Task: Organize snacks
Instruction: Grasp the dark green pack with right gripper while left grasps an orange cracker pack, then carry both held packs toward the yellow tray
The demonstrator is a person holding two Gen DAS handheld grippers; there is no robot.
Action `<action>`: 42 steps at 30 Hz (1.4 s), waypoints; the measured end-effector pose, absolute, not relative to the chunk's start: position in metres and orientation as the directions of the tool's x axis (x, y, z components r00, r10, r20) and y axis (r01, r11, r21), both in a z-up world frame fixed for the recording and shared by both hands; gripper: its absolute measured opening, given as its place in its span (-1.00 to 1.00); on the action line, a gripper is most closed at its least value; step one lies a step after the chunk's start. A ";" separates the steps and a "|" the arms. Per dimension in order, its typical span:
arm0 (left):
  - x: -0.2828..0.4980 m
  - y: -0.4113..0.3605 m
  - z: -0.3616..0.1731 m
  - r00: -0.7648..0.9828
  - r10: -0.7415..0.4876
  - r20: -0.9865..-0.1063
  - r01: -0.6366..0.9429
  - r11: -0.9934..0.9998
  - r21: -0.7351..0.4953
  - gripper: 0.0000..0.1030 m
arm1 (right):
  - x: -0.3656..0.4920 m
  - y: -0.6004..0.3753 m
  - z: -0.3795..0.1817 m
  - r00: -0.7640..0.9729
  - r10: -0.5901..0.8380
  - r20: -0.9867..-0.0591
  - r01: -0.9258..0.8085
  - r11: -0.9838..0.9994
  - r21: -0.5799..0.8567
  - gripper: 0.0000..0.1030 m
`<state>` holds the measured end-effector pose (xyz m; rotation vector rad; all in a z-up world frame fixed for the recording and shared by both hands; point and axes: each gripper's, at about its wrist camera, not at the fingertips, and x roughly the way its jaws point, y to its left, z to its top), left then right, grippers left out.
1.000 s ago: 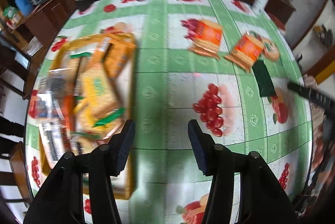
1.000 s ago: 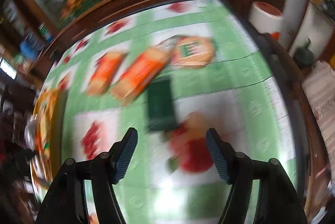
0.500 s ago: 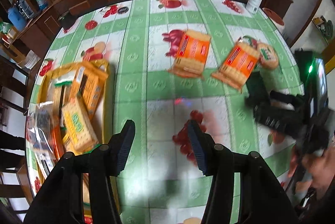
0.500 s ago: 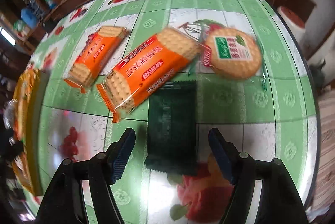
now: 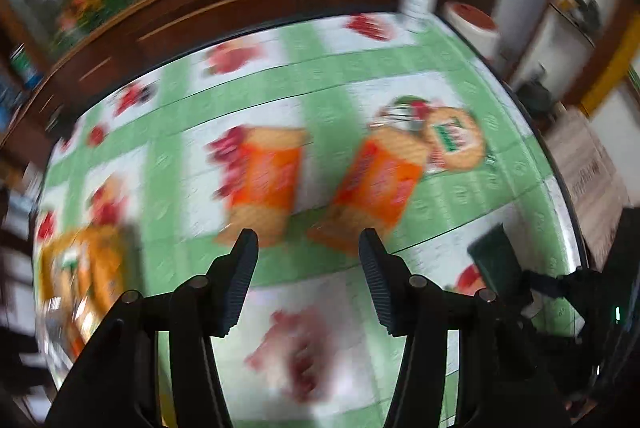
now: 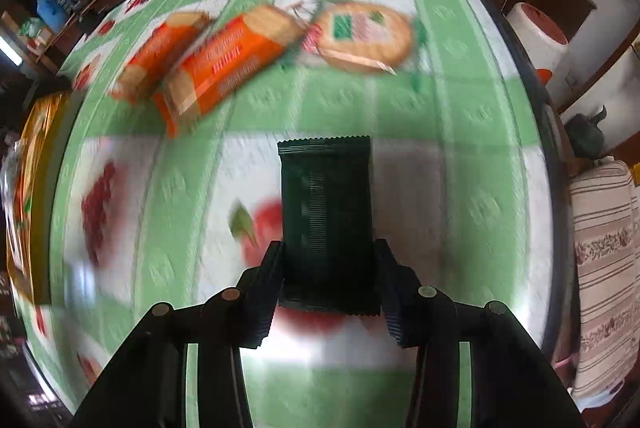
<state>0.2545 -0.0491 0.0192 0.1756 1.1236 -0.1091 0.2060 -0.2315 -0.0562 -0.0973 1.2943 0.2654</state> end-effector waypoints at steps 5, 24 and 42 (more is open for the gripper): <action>0.283 -0.081 -0.004 0.325 -0.069 -0.943 0.305 0.952 0.036 -0.01 | 0.188 -0.262 -0.054 0.242 0.171 -0.955 -0.224 0.968 0.116 -0.10; 0.315 -0.107 -0.046 0.286 0.002 -0.958 0.340 0.935 0.104 0.19 | 0.192 -0.270 -0.051 0.234 0.207 -0.950 -0.236 0.960 0.151 -0.09; 0.227 -0.095 -0.028 0.322 -0.020 -0.947 0.354 0.930 0.101 -0.37 | 0.163 -0.264 -0.053 0.276 0.141 -0.951 -0.193 0.977 0.089 -0.11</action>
